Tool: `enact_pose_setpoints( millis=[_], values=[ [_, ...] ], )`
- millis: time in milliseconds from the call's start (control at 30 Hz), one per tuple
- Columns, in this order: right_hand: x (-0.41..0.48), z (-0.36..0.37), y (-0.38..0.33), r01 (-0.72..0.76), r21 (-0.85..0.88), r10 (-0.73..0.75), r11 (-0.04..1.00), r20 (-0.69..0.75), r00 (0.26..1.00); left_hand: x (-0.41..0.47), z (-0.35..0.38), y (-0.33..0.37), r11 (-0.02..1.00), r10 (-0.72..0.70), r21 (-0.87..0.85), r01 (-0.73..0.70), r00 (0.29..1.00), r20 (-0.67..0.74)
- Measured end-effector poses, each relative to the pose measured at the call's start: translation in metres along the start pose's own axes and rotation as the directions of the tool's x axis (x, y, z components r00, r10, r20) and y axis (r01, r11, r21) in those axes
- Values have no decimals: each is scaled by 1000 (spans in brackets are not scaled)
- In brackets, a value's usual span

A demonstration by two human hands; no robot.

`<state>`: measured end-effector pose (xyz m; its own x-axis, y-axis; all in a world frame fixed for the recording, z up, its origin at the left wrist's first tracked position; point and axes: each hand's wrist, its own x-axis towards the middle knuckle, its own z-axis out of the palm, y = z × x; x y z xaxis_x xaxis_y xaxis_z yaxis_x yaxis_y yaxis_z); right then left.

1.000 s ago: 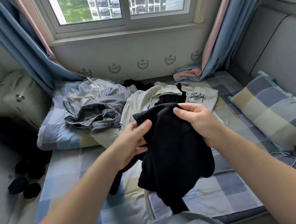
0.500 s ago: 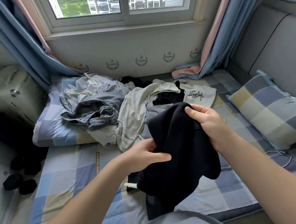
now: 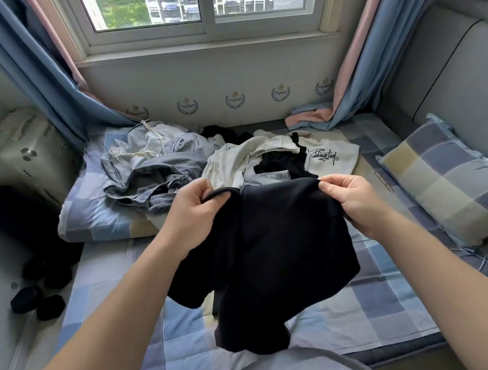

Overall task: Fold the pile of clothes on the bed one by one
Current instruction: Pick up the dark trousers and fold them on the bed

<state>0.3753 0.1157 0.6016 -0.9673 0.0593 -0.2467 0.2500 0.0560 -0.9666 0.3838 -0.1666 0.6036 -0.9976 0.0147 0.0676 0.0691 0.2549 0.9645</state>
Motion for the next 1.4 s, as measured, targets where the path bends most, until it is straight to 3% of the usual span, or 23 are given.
enact_pose_setpoints(
  millis=[100, 167, 267, 333, 400, 467, 533, 600, 667, 733, 800, 900, 1000, 1100, 1167, 1233, 1300, 1400],
  values=[
    [-9, 12, 5, 152, -348, -208, 925, -128, 970, 2, 1, 5, 1000, -26, -18, 24, 994, -109],
    [-27, 30, 8, 299, -362, -324, 883, -8, 946, 1, 5, 11, 996, -78, -56, 71, 988, -130],
    [-38, 62, 18, 374, -549, -232, 747, 311, 922, -5, 12, 21, 974, -149, -174, 146, 989, -3],
    [-29, 76, 27, 358, -735, -144, 575, 340, 929, -7, 13, 29, 950, -171, -242, 197, 977, 125],
    [-21, 80, 30, 355, -772, -156, 527, 322, 934, -5, 9, 34, 908, -207, -332, 254, 963, 172],
    [-15, 74, 30, 403, -706, -237, 582, 327, 915, 0, 0, 31, 872, -273, -385, 302, 953, 128],
    [-12, 62, 25, 405, -570, -246, 715, 338, 909, 7, -11, 20, 860, -379, -357, 365, 925, 35],
    [-13, 53, 16, 316, -446, -181, 837, 320, 930, 15, -22, 5, 846, -442, -355, 397, 895, -52],
    [-15, 45, 10, 205, -331, -124, 921, 250, 960, 17, -29, -6, 884, -403, -290, 367, 912, -73],
    [-19, 38, 6, 96, -211, -53, 973, 198, 979, 9, -32, -11, 910, -371, -149, 386, 921, 117],
    [-23, 33, -1, 1, -84, 14, 996, 186, 982, -2, -28, -23, 883, -396, -89, 461, 833, 386],
    [-24, 28, -12, -54, 45, 44, 998, 188, 981, -14, -16, -41, 870, -396, -38, 492, 742, 541],
    [-18, 22, -14, -57, 51, 48, 997, 175, 983, -16, 1, -37, 884, -333, -104, 457, 770, 545],
    [-11, 17, -8, -34, -20, 37, 999, 131, 991, -11, 9, -21, 875, -324, -221, 431, 859, 396],
    [-8, 16, -2, 54, -260, -43, 964, 47, 998, -2, 4, -10, 838, -364, -320, 443, 889, 277],
    [-13, 19, -2, 169, -501, -194, 849, 3, 981, 7, -2, 2, 808, -409, -368, 460, 888, 212],
    [-24, 29, -3, 272, -407, -216, 872, 180, 960, 12, -3, 13, 800, -450, -343, 492, 871, 199],
    [-39, 60, 5, 268, -322, -96, 908, 463, 881, 12, 2, 21, 767, -506, -272, 581, 809, 299]
  ],
)
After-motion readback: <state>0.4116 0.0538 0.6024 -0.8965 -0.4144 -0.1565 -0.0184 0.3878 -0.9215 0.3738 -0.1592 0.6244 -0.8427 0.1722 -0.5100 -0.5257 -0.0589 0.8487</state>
